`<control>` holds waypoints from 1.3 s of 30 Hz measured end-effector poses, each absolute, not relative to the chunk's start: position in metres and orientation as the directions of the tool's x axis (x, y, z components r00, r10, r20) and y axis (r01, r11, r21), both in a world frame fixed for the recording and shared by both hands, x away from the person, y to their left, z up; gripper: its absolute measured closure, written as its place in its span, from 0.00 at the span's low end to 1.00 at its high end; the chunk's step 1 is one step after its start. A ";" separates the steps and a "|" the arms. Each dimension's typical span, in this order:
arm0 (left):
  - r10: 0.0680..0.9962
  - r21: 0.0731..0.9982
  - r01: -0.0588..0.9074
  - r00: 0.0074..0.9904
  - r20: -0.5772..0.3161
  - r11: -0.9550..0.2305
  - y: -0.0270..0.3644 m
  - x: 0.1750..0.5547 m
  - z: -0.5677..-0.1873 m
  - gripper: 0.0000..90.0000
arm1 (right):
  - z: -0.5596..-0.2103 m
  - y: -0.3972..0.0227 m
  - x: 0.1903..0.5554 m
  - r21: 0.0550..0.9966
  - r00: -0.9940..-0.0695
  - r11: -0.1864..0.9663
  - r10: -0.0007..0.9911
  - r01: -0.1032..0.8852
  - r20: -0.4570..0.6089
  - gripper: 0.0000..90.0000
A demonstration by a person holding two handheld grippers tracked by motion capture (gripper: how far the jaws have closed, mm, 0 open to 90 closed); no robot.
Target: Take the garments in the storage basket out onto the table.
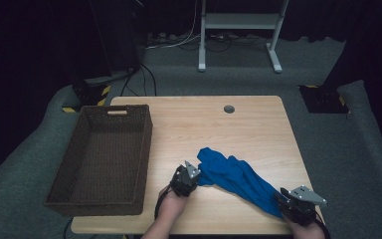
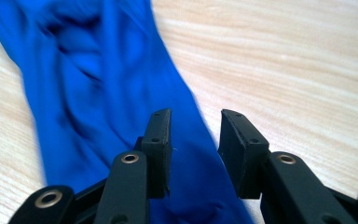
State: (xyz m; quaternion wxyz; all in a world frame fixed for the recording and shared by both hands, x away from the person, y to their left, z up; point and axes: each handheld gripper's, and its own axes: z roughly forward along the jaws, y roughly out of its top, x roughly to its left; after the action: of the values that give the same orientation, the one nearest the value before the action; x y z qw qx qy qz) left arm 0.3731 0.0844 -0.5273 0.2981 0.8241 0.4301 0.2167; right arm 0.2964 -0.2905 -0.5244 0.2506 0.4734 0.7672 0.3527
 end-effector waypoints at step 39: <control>0.829 0.743 0.552 0.559 0.006 -0.378 0.034 0.387 -0.499 0.95 | -0.535 -0.277 0.295 0.754 -0.500 0.363 0.864 0.547 -0.054 0.70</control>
State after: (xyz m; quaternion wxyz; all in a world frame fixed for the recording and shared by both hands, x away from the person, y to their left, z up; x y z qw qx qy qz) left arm 0.3867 0.0339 -0.4988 0.3577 0.8072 0.4278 0.1935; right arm 0.2946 -0.2769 -0.5353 0.2284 0.4448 0.7934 0.3470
